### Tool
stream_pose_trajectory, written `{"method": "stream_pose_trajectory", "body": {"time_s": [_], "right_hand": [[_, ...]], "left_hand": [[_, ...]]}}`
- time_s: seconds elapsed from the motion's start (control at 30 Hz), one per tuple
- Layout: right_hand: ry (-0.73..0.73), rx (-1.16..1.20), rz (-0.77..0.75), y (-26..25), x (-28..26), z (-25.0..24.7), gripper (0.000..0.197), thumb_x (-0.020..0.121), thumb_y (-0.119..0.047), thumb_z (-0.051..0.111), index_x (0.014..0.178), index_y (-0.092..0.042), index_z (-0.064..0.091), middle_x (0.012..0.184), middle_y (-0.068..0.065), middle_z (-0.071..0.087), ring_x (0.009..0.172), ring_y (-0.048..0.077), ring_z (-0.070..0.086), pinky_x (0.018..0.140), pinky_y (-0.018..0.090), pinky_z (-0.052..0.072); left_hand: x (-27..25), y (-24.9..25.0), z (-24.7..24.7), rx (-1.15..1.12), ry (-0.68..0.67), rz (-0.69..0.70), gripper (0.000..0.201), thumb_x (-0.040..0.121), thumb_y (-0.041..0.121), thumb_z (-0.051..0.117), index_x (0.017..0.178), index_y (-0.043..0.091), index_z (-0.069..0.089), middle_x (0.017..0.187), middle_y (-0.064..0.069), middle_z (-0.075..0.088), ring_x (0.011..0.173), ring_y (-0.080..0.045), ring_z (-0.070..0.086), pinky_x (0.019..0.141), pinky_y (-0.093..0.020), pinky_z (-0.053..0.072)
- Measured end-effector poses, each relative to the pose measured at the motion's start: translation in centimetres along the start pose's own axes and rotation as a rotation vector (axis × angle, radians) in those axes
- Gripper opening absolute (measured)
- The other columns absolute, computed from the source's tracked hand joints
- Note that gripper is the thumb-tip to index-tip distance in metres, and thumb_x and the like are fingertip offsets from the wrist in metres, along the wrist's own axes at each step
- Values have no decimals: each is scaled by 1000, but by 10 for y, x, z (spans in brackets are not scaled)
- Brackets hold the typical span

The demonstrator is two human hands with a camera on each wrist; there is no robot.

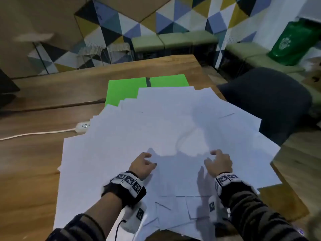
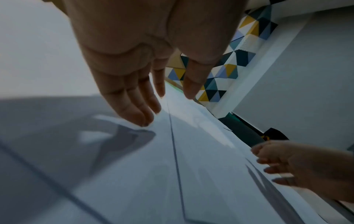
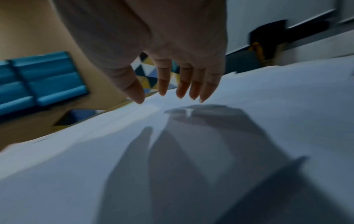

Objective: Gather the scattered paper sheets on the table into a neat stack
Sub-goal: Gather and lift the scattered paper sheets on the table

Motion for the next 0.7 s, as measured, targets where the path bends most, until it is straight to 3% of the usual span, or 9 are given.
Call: {"method": "stream_pose_trajectory", "body": {"time_s": [0.07, 0.13, 0.27, 0.33, 0.4, 0.47, 0.57, 0.63, 0.7], "right_hand": [[32, -15, 215, 17, 3, -16, 45, 82, -27, 62, 122, -11, 47, 130, 21, 41, 121, 38, 41, 98, 40, 37], [-1, 3, 303, 32, 5, -21, 48, 83, -29, 61, 122, -8, 43, 132, 21, 38, 121, 39, 39, 98, 40, 36], [-105, 89, 189, 30, 3, -1, 50, 80, -30, 67, 117, -6, 44, 128, 18, 48, 111, 34, 53, 94, 38, 44], [-173, 108, 152, 21, -2, 8, 53, 80, -30, 67, 119, -5, 42, 124, 14, 50, 110, 31, 53, 89, 33, 42], [-229, 112, 140, 13, -9, 15, 53, 80, -31, 66, 118, -5, 42, 116, 11, 52, 106, 29, 53, 81, 30, 41], [-245, 131, 97, 11, -11, 22, 44, 79, -29, 67, 109, -1, 50, 103, 11, 57, 100, 30, 57, 77, 33, 43], [-234, 221, 29, 13, -12, 25, 26, 81, -19, 67, 98, -1, 60, 93, 14, 65, 92, 31, 62, 84, 39, 49], [-215, 245, 17, 16, -12, 20, 23, 80, -15, 68, 100, -4, 62, 100, 17, 67, 94, 32, 63, 86, 40, 50], [-189, 233, -13, 19, -10, 14, 26, 79, -10, 68, 103, -5, 62, 103, 17, 67, 95, 32, 63, 87, 40, 50]], "left_hand": [[3, -5, 7, -13, -8, -45, 40, 88, 25, 60, 124, 13, 46, 99, -7, 59, 105, -32, 60, 91, -42, 50], [1, -11, 16, -31, -8, -97, 39, 87, 24, 61, 121, 12, 48, 96, -6, 59, 105, -32, 61, 94, -44, 50], [-1, -10, 33, -88, -25, -127, 41, 83, 25, 64, 118, 11, 47, 98, -8, 58, 103, -32, 62, 95, -48, 49], [-1, -7, 39, -117, -34, -143, 48, 78, 29, 66, 118, 11, 46, 103, -12, 61, 104, -34, 62, 95, -48, 49], [-3, -4, 41, -172, -43, -155, 45, 81, 22, 67, 118, 11, 44, 103, -14, 63, 100, -33, 64, 91, -47, 52], [-4, -6, 40, -200, -49, -158, 41, 82, 18, 67, 115, 11, 44, 97, -15, 66, 85, -29, 66, 76, -40, 57], [-8, -8, 33, -175, -53, -125, 34, 84, 23, 66, 109, 10, 46, 80, -9, 63, 61, -18, 58, 52, -25, 50], [-9, -14, 23, -192, 1, -129, 34, 85, 26, 66, 108, 8, 50, 81, -9, 63, 61, -16, 57, 56, -24, 50], [-9, -24, 8, -217, 93, -133, 35, 85, 27, 65, 111, 7, 52, 95, -15, 65, 67, -18, 59, 68, -29, 53]]}}
Point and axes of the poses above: each hand's wrist, its own x-axis towards the middle knuckle, its own z-axis out of the palm, y = z × x, the point moved 3 cm from there along x, towards the middle knuckle
